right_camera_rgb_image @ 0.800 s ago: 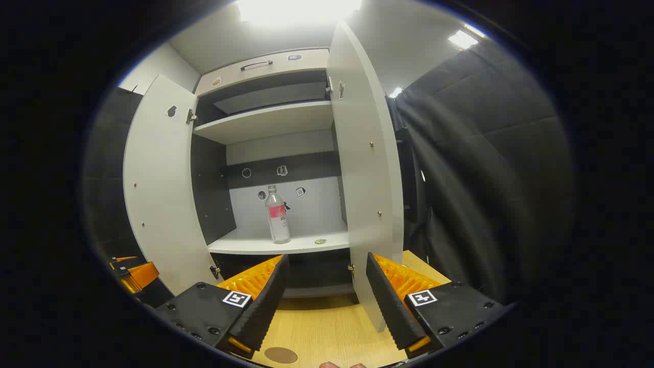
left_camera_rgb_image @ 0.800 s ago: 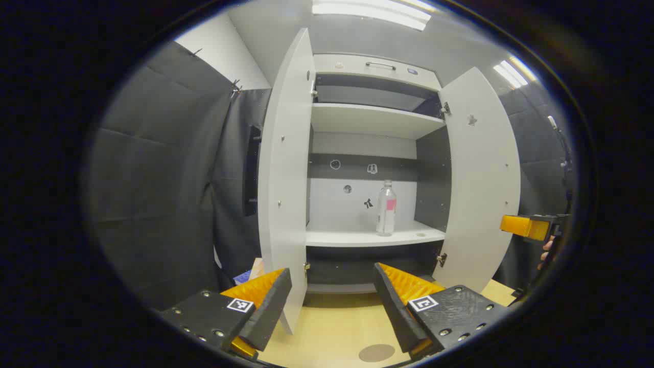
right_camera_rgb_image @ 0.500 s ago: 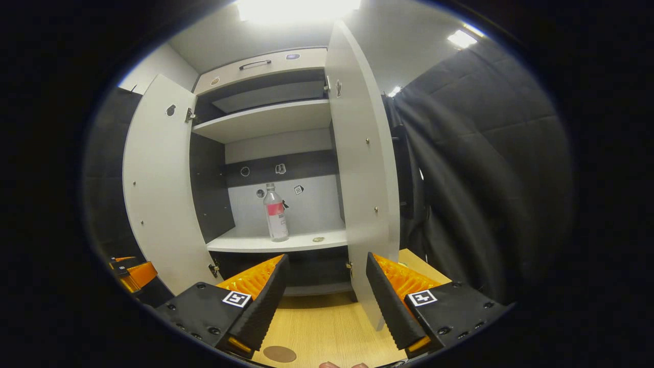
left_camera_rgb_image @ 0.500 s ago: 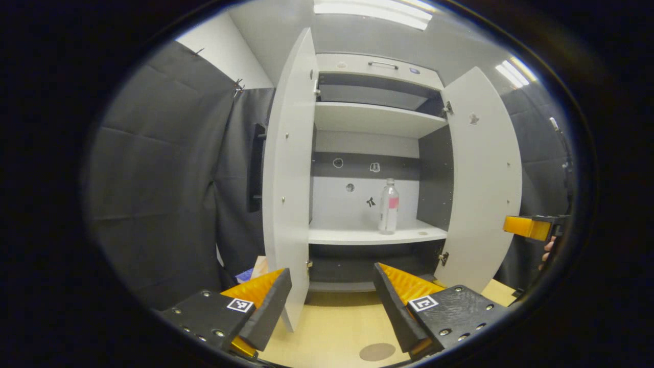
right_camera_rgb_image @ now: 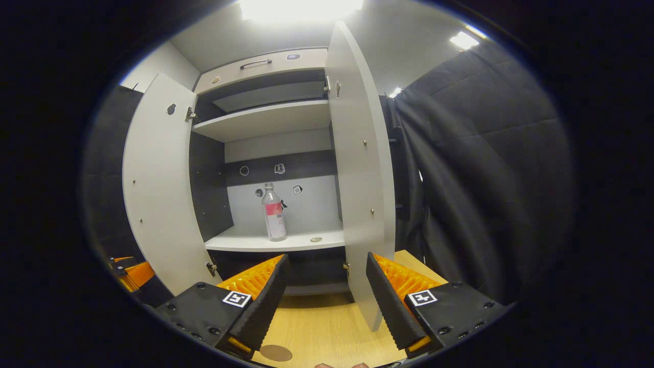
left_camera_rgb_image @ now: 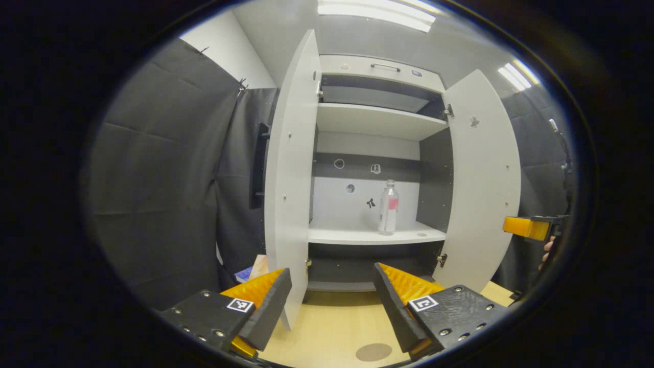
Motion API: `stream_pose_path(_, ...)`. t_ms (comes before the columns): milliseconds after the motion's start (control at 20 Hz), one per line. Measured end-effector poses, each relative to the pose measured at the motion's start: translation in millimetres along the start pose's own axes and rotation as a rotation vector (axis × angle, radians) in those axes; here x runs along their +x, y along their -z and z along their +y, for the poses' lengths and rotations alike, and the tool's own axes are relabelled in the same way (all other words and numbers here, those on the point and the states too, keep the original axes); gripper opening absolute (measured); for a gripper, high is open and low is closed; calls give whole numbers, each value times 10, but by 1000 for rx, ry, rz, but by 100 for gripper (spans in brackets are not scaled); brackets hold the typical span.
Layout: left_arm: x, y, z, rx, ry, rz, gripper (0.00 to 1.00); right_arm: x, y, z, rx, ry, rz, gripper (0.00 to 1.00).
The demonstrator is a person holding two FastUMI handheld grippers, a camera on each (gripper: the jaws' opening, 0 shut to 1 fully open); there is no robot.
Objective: Grasp the bottle in the cabinet with the left hand and place it on the coaster, then close the right door with the right hand and the left door with the left hand.
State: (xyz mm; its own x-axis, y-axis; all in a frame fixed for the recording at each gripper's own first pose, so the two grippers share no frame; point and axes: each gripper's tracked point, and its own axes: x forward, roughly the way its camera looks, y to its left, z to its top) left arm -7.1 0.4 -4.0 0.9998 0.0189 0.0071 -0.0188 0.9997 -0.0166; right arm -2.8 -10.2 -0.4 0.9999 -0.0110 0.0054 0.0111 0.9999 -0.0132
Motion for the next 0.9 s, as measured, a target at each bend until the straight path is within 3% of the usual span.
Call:
stream_pose_path(50,13,16,-13,0,3,2,94,-8,-1,-12,2,1,1,95)
stream_pose_path(150,44,68,-63,-17,13,17,94,-45,-13,-54,10,9,0,92)
stream_pose_path(250,80,145,-146,-36,28,41,94,-87,-35,-149,13,34,-4,95)
stream_pose_path(550,284,165,-535,-35,119,67,94,-266,-45,-616,18,152,4,95)
stream_pose_path(700,478,84,-783,-94,177,79,94,-346,-65,-843,33,213,1,95)
stream_pose_path(800,673,-17,-867,-127,185,77,94,-401,-84,-1036,28,258,4,92)
stream_pose_path(900,889,-99,-904,-130,182,67,94,-426,-139,-1226,30,302,-6,95)
